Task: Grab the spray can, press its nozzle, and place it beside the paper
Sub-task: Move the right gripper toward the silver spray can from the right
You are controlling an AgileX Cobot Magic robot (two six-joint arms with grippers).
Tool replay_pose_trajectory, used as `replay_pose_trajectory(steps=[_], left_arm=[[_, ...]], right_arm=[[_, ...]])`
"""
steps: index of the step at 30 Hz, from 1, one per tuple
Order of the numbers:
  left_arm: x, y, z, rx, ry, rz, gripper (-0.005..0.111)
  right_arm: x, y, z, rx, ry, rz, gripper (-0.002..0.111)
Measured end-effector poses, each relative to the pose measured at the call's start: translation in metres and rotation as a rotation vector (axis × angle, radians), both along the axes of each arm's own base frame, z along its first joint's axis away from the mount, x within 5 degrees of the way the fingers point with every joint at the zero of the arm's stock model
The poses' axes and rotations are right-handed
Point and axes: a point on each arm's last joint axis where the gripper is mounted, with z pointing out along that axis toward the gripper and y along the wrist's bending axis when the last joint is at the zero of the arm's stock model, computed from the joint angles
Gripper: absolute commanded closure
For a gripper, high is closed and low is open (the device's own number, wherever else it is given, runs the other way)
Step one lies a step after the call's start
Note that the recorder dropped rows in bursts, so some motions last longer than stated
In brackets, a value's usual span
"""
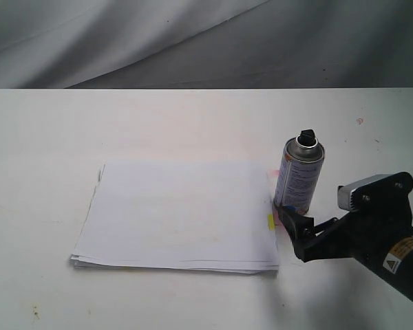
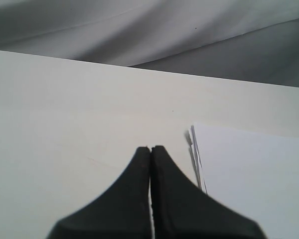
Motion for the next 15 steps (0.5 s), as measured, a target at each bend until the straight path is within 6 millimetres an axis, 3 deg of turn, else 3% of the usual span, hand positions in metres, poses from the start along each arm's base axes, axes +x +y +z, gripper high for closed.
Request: replay_pose_trajectory(steps=[10, 15], left_arm=[[0.0, 0.0, 0.0, 0.0, 0.0, 0.0, 0.107], [0.0, 0.0, 0.0, 0.0, 0.0, 0.0, 0.107]], right_arm=[[0.001, 0.0, 0.0, 0.0, -0.001, -0.003, 0.003], [0.012, 0.004, 0.005, 0.009, -0.026, -0.005, 0.003]])
